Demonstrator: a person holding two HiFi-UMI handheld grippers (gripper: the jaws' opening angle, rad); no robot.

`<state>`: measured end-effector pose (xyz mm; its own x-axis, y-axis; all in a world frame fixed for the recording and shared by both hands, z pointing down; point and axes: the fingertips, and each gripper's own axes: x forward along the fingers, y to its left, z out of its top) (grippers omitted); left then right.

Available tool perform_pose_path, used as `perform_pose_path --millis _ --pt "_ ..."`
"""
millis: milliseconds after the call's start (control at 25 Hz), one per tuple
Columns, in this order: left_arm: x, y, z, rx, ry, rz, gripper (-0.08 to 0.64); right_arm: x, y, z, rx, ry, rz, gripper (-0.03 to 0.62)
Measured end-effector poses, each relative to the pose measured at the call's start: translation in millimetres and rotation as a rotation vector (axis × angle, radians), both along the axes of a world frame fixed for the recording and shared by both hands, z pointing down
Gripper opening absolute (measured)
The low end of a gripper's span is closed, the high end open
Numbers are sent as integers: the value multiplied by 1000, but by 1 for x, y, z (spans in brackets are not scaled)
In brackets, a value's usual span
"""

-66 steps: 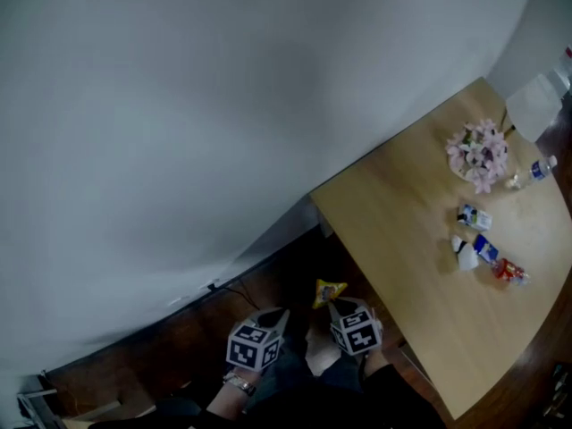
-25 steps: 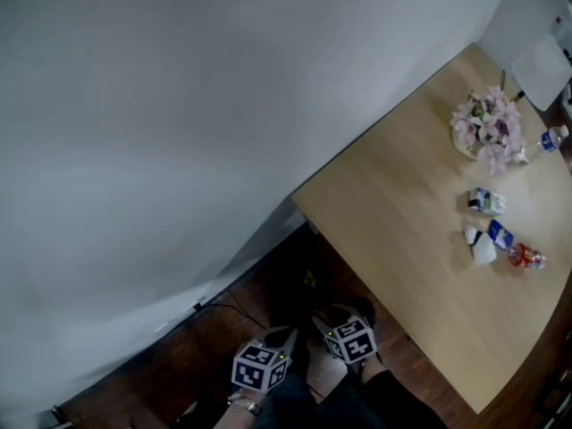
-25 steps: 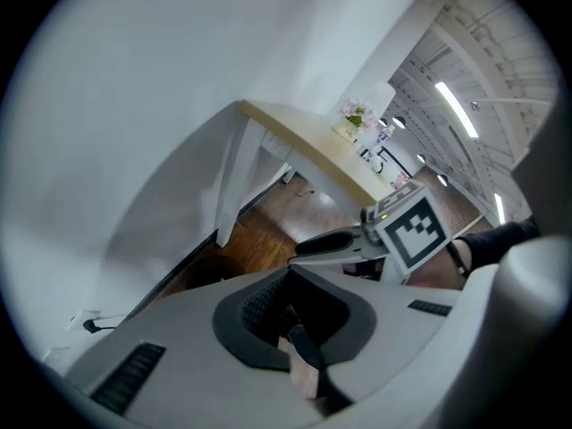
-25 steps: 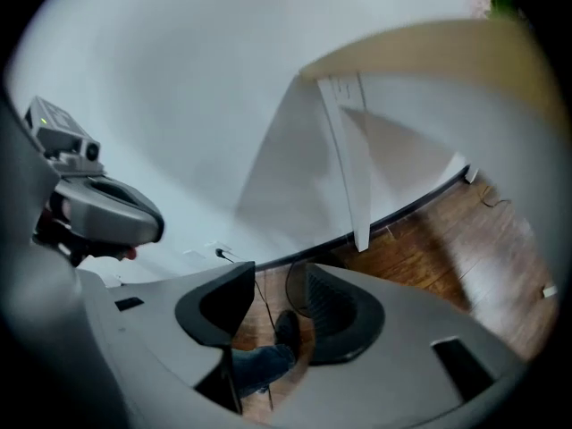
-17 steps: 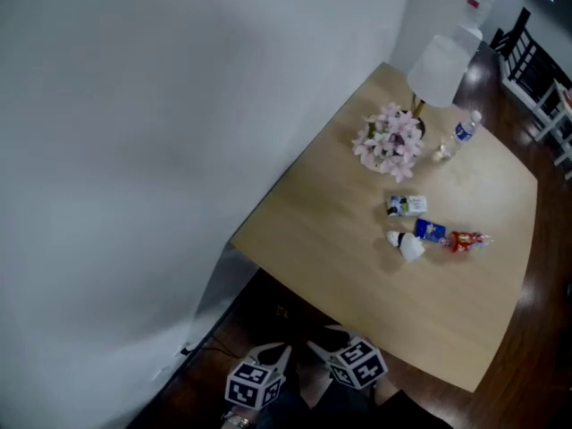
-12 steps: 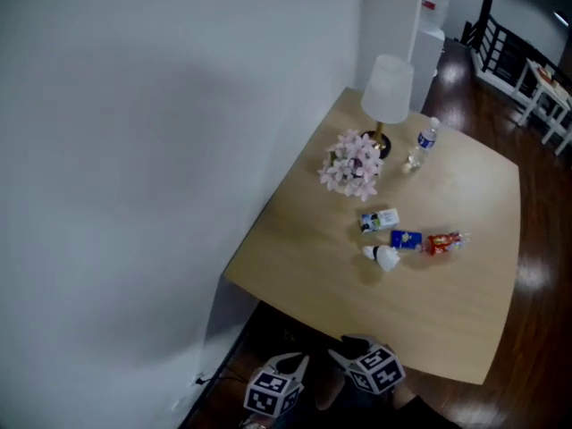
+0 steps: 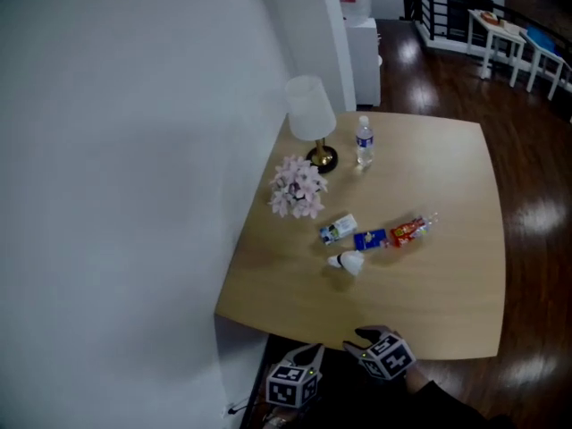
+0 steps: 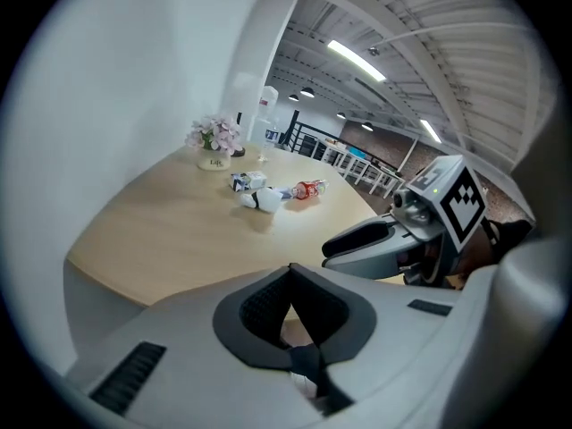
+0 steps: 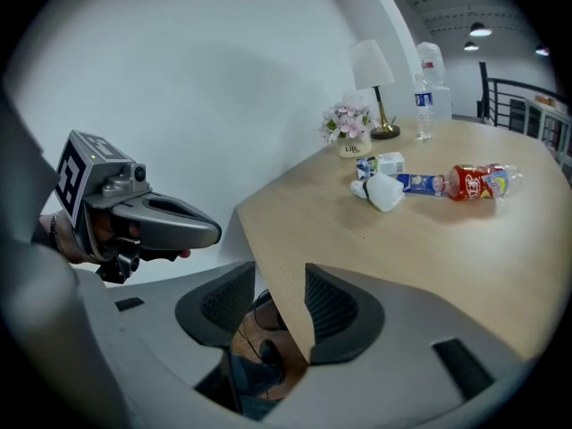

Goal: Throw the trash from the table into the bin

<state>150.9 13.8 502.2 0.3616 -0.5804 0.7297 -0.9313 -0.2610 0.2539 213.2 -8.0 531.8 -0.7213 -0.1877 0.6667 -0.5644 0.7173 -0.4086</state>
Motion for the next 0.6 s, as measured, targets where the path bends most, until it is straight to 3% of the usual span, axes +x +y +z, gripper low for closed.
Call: perform_pose_path --millis 360,600 --pt "23 -42 12 -21 -35 14 5 37 -51 9 16 4 66 186" --pt "21 -67 25 -53 -54 -22 5 40 -109 25 104 58 89 186"
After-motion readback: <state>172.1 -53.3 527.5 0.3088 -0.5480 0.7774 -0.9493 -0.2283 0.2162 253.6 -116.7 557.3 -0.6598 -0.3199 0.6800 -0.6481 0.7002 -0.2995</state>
